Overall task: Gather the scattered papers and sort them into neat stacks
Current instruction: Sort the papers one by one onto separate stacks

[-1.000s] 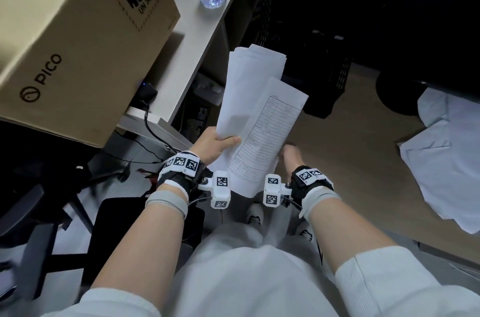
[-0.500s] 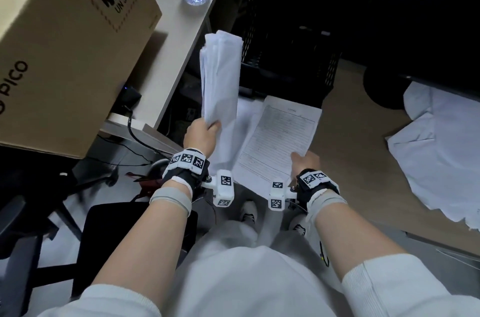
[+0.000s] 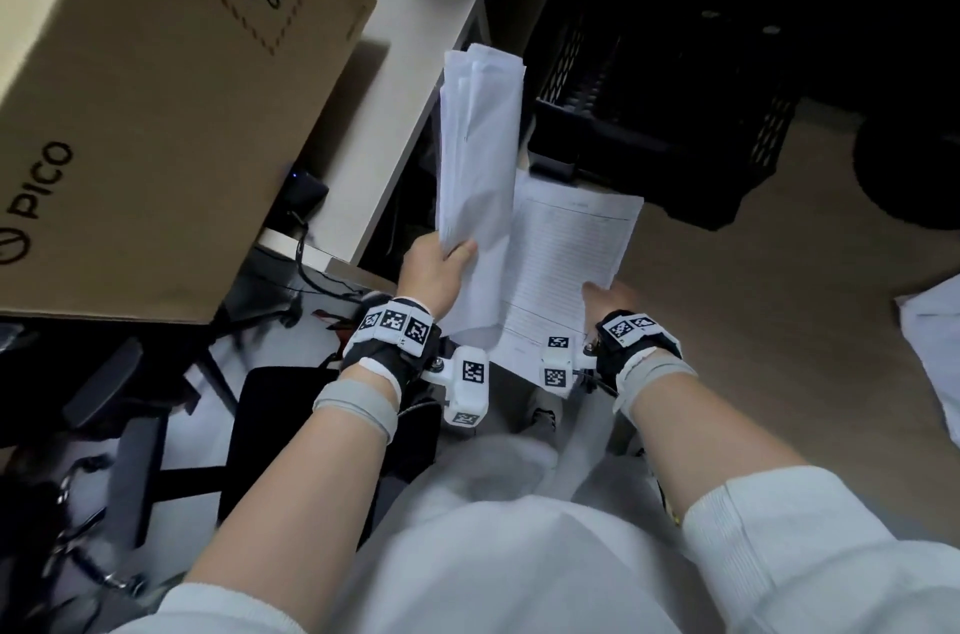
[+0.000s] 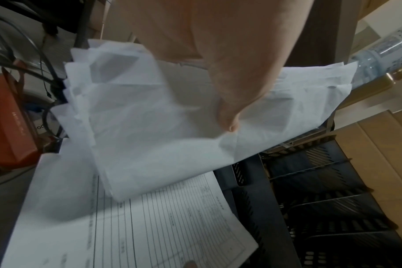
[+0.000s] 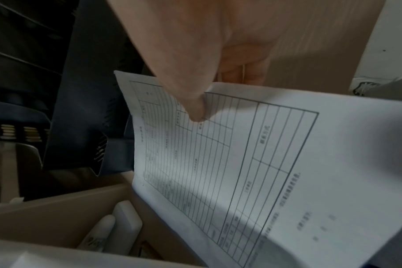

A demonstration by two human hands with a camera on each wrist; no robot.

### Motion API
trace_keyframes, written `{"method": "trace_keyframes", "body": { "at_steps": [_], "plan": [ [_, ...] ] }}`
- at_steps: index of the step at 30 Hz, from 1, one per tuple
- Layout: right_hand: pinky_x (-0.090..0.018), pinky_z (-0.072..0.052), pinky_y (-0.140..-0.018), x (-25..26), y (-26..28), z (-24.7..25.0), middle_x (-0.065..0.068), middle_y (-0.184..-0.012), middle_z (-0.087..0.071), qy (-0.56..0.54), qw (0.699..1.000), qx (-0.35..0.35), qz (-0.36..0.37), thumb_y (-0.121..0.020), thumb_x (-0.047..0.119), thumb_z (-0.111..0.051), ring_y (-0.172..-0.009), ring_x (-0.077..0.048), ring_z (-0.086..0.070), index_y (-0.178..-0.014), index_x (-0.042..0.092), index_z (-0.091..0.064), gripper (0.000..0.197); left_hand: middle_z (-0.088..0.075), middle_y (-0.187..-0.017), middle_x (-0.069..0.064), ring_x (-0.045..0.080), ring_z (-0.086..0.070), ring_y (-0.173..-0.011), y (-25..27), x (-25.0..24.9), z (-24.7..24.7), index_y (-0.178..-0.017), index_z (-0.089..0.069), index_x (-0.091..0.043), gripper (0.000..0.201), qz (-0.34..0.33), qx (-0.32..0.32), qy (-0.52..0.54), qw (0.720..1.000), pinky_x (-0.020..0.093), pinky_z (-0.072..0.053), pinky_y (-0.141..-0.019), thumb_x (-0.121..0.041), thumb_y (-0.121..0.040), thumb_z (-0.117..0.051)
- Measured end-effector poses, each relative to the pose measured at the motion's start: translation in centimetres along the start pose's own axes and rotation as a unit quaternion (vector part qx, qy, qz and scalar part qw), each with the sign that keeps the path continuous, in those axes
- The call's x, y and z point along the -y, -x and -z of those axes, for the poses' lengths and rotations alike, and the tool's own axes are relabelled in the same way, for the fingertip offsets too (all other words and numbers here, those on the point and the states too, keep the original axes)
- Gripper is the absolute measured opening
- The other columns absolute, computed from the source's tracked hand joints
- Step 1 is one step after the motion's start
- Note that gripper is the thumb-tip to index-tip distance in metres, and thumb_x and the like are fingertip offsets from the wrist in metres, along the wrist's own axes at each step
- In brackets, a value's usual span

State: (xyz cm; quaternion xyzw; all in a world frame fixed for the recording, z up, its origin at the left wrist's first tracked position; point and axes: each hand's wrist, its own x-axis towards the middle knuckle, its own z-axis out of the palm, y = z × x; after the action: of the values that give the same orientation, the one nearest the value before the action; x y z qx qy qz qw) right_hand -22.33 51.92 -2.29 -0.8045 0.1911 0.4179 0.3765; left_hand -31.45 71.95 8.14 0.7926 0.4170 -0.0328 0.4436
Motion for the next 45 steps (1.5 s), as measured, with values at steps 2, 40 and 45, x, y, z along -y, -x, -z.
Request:
{"method": "trace_keyframes", "body": {
  "at_steps": [2, 40, 45],
  "plan": [
    [-0.032, -0.050, -0.078, 0.7, -0.6, -0.6, -0.014, -0.121, -0.064, 0.030, 1.000, -0.006, 0.005, -0.094, 0.028, -0.048, -0.100, -0.032, -0.065, -0.127, 0.005, -0.057, 0.041, -0.072, -0.117, 0.012, 0.028, -0.066, -0.109, -0.1, -0.1, -0.1, -0.121, -0.069, -0.002, 0.030, -0.002, 0.001, 0.010, 1.000, 0.033, -0.051, -0.093, -0.022, -0.098, -0.064],
    [-0.024, -0.052, -0.076, 2.4, 6.0, 4.7, 0.001, -0.125, -0.063, -0.171, 0.958, 0.123, 0.192, -0.094, 0.016, -0.064, -0.108, -0.016, -0.063, -0.140, 0.019, -0.049, 0.049, -0.074, -0.106, 0.013, 0.031, -0.070, -0.101, 3.5, -3.5, -6.8, -0.113, -0.070, -0.004, 0.042, 0.024, 0.122, 0.080, 0.989, 0.045, -0.055, -0.096, -0.041, -0.096, -0.059],
    [-0.030, -0.052, -0.090, 0.9, 8.2, 6.4, -0.003, -0.127, -0.062, -0.206, 0.942, 0.162, 0.209, -0.094, -0.004, -0.049, -0.106, -0.013, -0.063, -0.134, 0.021, -0.047, 0.047, -0.070, -0.116, 0.007, 0.019, -0.068, -0.105, 6.2, -6.0, -8.5, -0.122, -0.063, -0.015, 0.049, 0.000, 0.220, 0.136, 0.966, 0.031, -0.053, -0.095, -0.050, -0.107, -0.032]
  ]
}}
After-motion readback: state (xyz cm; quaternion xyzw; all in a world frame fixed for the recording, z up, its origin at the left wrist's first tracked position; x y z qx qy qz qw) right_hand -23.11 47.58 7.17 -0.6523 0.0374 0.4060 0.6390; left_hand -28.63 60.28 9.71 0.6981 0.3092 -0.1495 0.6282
